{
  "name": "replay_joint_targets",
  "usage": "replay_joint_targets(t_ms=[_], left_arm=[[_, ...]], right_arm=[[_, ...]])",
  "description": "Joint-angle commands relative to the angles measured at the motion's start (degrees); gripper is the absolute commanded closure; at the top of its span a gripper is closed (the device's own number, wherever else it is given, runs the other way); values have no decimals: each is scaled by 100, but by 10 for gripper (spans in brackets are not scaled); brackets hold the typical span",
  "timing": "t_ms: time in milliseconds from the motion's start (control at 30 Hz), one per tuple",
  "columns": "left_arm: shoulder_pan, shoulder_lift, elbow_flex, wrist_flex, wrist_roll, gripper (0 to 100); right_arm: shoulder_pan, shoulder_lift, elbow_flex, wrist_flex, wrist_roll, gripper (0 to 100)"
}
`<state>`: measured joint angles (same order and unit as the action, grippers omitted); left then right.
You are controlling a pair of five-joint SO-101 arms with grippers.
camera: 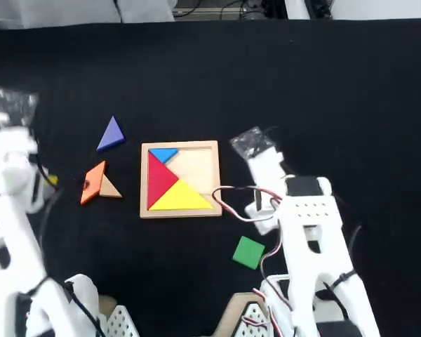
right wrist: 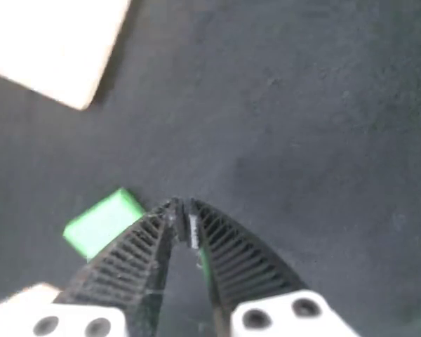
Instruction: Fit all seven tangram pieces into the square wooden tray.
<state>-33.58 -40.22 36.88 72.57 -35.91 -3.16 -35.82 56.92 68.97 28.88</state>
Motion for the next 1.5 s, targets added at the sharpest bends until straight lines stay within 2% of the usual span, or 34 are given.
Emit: replay_joint_targets(t_ms=[0, 133, 267, 467, 567, 700, 867, 1067, 1200, 1300, 1467], left_arm=[[-347, -589, 1675, -747, 79, 759], [-444, -598, 2475, -1327, 123, 759], [-435, -598, 3196, -2215, 730, 759], [-435, -651, 4022, -3051, 1231, 759], [-453, -659, 4040, -3130, 1433, 759], [-435, -659, 4057, -3138, 1486, 759], [-435, -659, 4075, -3147, 1486, 759], [-444, -659, 4084, -3156, 1486, 759], [-444, -659, 4084, -3156, 1477, 759], [-462, -659, 4084, -3156, 1468, 759], [-462, -659, 4092, -3147, 1468, 759]], right_arm=[[-695, -497, -136, 905, 1116, 987], [-1354, -778, 251, 1090, 1398, 987], [-1363, -760, 418, 985, 1459, 976], [-1389, -154, 681, 765, 1609, 777], [-1398, 127, 673, 721, 1723, 678], [-1398, 215, 760, 738, 2119, 601], [-1424, 251, 796, 686, 2171, 592], [-2127, 259, 1174, 79, 1829, 592], [-2532, 259, 1182, 53, 1670, 592], [-2497, 259, 1200, 35, 1653, 592], [-1952, 268, 1235, 9, 1688, 592]])
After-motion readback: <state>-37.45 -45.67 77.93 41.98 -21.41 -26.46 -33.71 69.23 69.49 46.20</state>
